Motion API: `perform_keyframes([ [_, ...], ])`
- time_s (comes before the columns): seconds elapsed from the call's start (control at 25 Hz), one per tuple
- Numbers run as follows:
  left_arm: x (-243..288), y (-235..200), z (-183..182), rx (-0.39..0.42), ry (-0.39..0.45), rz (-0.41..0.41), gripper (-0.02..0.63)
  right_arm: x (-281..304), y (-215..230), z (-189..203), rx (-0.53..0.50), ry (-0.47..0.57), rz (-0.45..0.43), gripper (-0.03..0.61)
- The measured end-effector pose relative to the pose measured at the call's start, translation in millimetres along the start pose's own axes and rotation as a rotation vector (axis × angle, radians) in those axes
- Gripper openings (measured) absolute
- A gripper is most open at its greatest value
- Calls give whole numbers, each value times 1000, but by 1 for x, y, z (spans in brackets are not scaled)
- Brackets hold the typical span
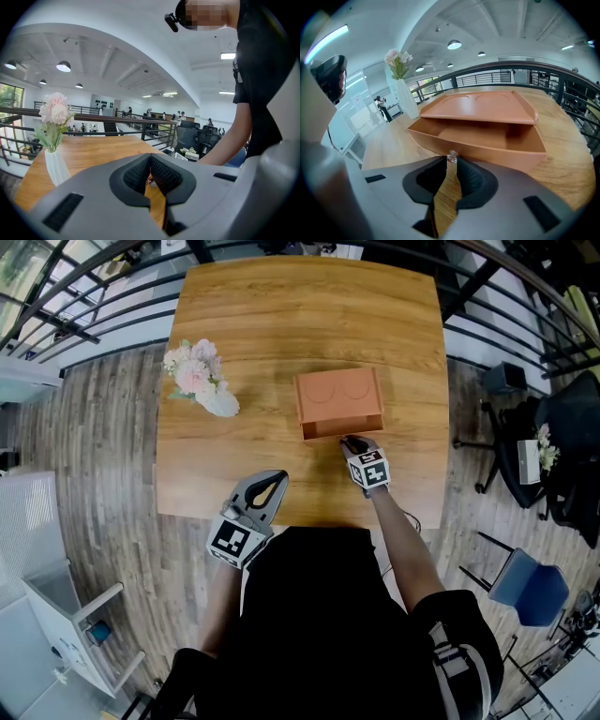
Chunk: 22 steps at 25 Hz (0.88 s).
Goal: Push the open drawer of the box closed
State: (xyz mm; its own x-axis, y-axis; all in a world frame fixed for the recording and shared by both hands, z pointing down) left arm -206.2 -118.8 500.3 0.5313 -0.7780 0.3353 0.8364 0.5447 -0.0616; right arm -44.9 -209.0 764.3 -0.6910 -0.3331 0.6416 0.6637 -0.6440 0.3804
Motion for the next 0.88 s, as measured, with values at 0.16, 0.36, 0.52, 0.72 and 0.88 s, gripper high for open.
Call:
perform_keyframes([
  [0.16,0,-3,2,1,-13,0,23,3,3,-5,-7,-3,0,84],
  [0.36,0,-6,3,4,-18,-3,23,8,8,-13,-11,-6,-1,84],
  [0.52,-2,-7,5,0,-23,-8,23,10,10,-17,1,3,-4,84],
  [0.72,-6,-9,6,1,-28,-15,23,13,13,-22,2,6,-9,84],
  [0.88,-7,-9,6,5,-26,-18,23,16,15,-25,3,6,-9,84],
])
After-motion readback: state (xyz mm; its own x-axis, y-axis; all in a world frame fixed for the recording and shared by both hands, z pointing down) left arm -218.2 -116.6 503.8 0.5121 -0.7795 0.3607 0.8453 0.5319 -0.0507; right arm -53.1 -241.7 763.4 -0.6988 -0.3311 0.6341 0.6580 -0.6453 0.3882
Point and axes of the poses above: the fingertips, and each gripper's own axes: x forward along the fingers, y to its right, z out of its underside, the point moved 2 cm from there along -x, backward along the fingers, and after that the axes turned 13 degrees about -z, right-handed, at the moved point
